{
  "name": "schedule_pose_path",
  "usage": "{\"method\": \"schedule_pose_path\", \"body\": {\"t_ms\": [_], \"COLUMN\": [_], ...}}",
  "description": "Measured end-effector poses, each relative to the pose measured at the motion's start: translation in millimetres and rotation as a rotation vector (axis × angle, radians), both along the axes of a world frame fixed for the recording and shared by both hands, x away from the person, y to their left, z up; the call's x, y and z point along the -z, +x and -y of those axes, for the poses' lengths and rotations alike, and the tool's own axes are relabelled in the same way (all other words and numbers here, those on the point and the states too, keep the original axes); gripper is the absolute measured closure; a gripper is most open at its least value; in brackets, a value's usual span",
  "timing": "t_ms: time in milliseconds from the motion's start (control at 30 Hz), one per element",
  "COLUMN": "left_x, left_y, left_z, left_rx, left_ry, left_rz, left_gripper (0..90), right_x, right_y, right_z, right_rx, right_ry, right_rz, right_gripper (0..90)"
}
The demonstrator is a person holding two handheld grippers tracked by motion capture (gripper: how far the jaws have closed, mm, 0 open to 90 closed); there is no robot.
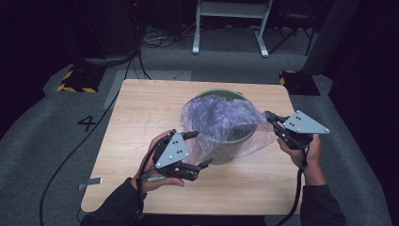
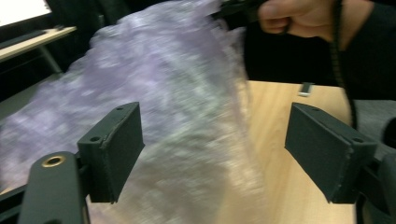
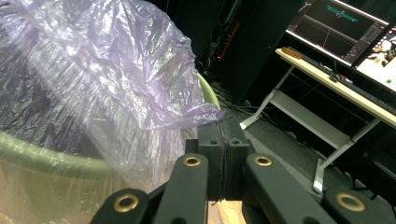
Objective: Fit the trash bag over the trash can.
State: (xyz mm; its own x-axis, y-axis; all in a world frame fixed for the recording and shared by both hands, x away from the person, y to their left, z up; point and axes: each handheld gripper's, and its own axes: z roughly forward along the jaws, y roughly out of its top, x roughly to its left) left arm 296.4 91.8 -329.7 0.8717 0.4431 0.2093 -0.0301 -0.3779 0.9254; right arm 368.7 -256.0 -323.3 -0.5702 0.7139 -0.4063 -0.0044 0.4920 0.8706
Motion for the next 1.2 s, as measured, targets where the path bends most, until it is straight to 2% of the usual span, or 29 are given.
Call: {"method": "schedule_pose_path", "body": {"t_ms": [67, 133, 233, 300, 333, 400, 500, 600, 733, 900, 1100, 1200], "left_x": [-0.5, 0.7, 5.0, 6.9, 7.4, 6.6, 5.2, 4.0, 1.6, -3.1, -5.5, -4.4], "left_y": [-0.9, 2.3, 13.0, 19.2, 23.7, 29.9, 37.4, 41.8, 49.1, 60.0, 75.9, 85.0], "left_z": [5.3, 9.4, 14.4, 14.0, 11.9, 6.3, -2.4, -10.2, -19.6, -24.5, -37.3, -42.5], "left_rx": [-0.021, -0.036, -0.121, -0.173, -0.187, -0.202, -0.185, -0.168, -0.163, -0.183, -0.205, -0.220], "left_ry": [0.028, 0.039, 0.096, 0.116, 0.117, 0.107, 0.119, 0.122, 0.105, 0.110, 0.055, 0.037], "left_rz": [0.022, 0.020, 0.000, -0.006, -0.009, -0.009, 0.009, 0.021, 0.019, 0.029, -0.003, -0.024], "left_gripper": [18.3, 18.3, 20.9, 26.0, 30.4, 46.3, 66.1, 78.4, 88.5, 89.5, 89.6, 89.6], "right_x": [-0.1, -0.6, -0.9, -0.8, -0.7, -0.5, 0.1, 0.6, 0.3, -4.6, -16.7, -17.1], "right_y": [0.2, 0.0, -0.7, -0.9, -1.0, -0.6, 1.1, 3.5, 8.6, 16.7, 31.7, 37.7], "right_z": [-0.8, -1.4, -1.6, -1.2, -0.8, 0.3, 1.7, 2.0, 1.8, -0.5, -0.9, 0.2], "right_rx": [0.000, -0.001, -0.006, -0.006, -0.005, -0.005, -0.004, -0.003, 0.004, 0.012, 0.033, 0.036], "right_ry": [-0.003, -0.003, 0.000, -0.002, -0.004, -0.004, 0.002, 0.002, 0.000, -0.014, -0.033, -0.037], "right_rz": [-0.001, 0.001, 0.000, 0.000, 0.000, 0.001, -0.003, -0.007, -0.013, -0.025, -0.047, -0.068], "right_gripper": [89.4, 89.2, 88.8, 88.7, 88.5, 87.9, 86.7, 86.0, 85.2, 83.1, 81.3, 82.2]}}
